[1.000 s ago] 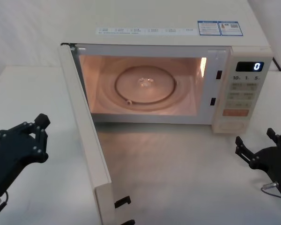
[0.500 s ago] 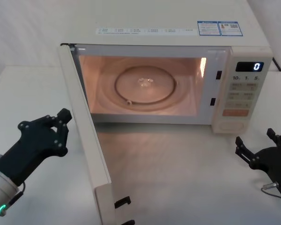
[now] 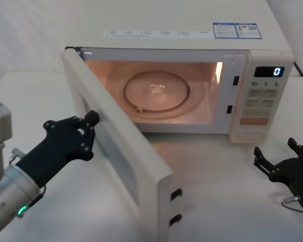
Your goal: Press the button to open the microwave door with one hand; close the microwave door with the other hand.
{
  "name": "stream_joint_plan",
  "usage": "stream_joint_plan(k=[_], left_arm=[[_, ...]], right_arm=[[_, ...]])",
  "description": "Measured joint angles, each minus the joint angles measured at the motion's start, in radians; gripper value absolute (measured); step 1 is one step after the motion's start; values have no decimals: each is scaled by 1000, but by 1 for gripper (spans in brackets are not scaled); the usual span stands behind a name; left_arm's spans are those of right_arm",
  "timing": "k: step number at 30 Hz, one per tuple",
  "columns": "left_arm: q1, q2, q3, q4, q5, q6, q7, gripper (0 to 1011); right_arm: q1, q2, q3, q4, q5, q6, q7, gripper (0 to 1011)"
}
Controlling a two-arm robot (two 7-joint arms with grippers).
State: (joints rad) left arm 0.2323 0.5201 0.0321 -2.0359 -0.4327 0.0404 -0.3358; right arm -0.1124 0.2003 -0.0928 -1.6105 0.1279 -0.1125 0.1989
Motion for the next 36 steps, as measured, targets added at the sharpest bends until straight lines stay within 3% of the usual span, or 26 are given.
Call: stream_joint_plan(k=[12, 20, 36], left_arm=[[-120, -4, 104, 48, 18, 42, -3, 0], [-174, -19, 146, 64, 30, 61, 10, 0], [-264, -98, 206, 107, 98, 97, 82, 0]], right_arm=[[0, 0, 0, 0, 0, 0, 0, 1002], [0, 0, 0, 0, 0, 0, 0, 1002], [0, 0, 0, 0, 0, 0, 0, 1002]])
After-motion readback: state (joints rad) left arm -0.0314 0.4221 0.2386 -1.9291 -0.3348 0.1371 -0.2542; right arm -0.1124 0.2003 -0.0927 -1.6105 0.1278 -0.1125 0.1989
